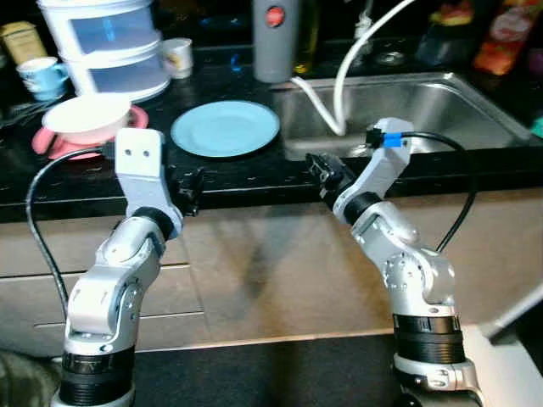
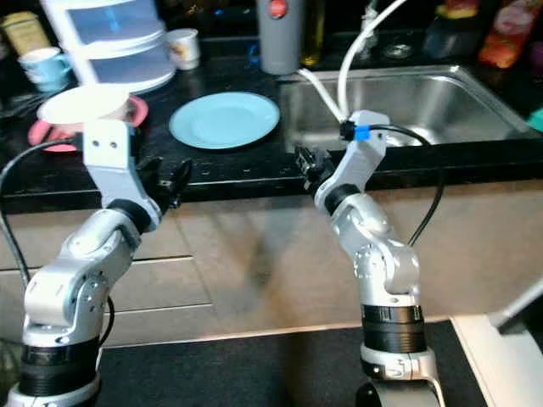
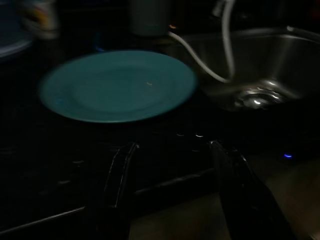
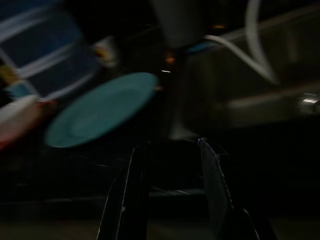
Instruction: Kitchen organization
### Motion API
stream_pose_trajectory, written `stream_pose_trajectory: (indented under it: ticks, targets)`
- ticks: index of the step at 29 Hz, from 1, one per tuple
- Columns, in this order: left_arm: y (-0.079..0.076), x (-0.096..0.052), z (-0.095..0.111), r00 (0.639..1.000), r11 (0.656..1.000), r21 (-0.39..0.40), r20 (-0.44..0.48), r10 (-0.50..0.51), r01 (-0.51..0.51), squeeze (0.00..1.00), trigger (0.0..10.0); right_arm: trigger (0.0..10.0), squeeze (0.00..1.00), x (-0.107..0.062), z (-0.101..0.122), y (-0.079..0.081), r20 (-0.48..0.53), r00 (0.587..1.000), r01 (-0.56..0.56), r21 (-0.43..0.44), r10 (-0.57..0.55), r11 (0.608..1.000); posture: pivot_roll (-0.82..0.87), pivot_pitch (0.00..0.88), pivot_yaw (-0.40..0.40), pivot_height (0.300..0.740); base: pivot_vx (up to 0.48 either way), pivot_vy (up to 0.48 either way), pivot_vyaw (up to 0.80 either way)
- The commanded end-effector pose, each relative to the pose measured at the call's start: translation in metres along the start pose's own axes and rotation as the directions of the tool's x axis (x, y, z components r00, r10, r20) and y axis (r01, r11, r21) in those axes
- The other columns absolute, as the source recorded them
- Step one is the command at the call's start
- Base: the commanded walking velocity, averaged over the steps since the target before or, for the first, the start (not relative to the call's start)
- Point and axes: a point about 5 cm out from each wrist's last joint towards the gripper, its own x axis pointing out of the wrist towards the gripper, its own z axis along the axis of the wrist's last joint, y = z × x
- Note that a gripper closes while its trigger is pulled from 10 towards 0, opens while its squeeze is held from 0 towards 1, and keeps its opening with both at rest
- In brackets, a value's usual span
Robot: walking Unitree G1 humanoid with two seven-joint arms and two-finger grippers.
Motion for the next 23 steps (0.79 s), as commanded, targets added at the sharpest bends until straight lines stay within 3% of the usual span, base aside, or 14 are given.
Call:
stream_pose_trajectory:
  ticks: [1,5,10,13,16,18,19,21,22,23]
  targets:
    - [0.004,-0.004,-0.005,1.000,1.000,0.019,-0.010,0.012,-0.012,0.00,10.0,10.0,0.00,-0.002,-0.004,0.003,-0.023,1.000,-0.014,-0.002,0.014,1.000,-0.03,0.107,0.036,0.740,0.000,0.000,0.00]
    - [0.003,-0.007,-0.008,1.000,1.000,0.017,-0.005,-0.008,0.008,0.00,10.0,10.0,0.00,-0.005,-0.009,0.000,-0.041,0.999,-0.009,-0.020,0.008,1.000,-0.04,0.105,0.036,0.740,0.000,0.000,0.00]
    - [0.006,-0.030,-0.029,1.000,0.999,-0.050,-0.014,-0.017,0.017,0.00,10.0,10.0,0.00,-0.030,-0.043,-0.010,-0.129,0.991,0.018,-0.100,-0.031,0.995,-0.04,0.093,0.030,0.740,0.000,0.000,0.00]
    - [0.010,-0.043,-0.044,0.999,0.996,-0.084,-0.046,0.005,-0.009,0.00,10.0,10.0,0.00,-0.043,-0.058,-0.009,-0.157,0.987,0.010,-0.126,-0.030,0.992,-0.04,0.087,0.028,0.740,0.000,0.000,0.00]
    - [0.014,-0.054,-0.060,0.997,0.998,-0.061,-0.078,0.026,-0.031,0.00,10.0,10.0,0.00,-0.056,-0.074,-0.005,-0.192,0.981,-0.025,-0.176,-0.009,0.984,-0.04,0.084,0.026,0.740,0.000,0.000,0.00]
    - [0.014,-0.054,-0.060,0.997,0.998,-0.061,-0.078,0.026,-0.031,0.00,10.0,10.0,0.00,-0.056,-0.074,-0.005,-0.192,0.981,-0.025,-0.176,-0.009,0.984,-0.04,0.084,0.026,0.740,0.000,0.000,0.00]
    - [0.019,-0.058,-0.071,0.992,0.998,-0.019,-0.110,0.060,-0.062,0.00,10.0,10.0,0.00,-0.063,-0.086,-0.003,-0.238,0.971,-0.056,-0.232,-0.001,0.971,-0.04,0.084,0.026,0.740,0.000,0.000,0.00]
    - [0.035,-0.063,-0.101,0.967,0.984,0.094,-0.192,0.165,-0.149,0.00,10.0,10.0,0.00,-0.075,-0.120,-0.004,-0.365,0.929,-0.131,-0.460,-0.053,0.878,-0.04,0.066,0.016,0.740,0.000,0.000,0.00]
    - [0.035,-0.063,-0.101,0.967,0.984,0.094,-0.192,0.165,-0.149,0.00,10.0,10.0,0.00,-0.075,-0.120,-0.004,-0.365,0.929,-0.131,-0.460,-0.053,0.878,-0.04,0.066,0.016,0.740,0.000,0.000,0.00]
    - [0.040,-0.065,-0.113,0.956,0.978,0.114,-0.219,0.196,-0.174,0.00,10.0,10.0,0.00,-0.079,-0.132,-0.006,-0.408,0.909,-0.151,-0.515,-0.086,0.844,-0.05,0.063,0.018,0.740,0.000,0.000,0.00]
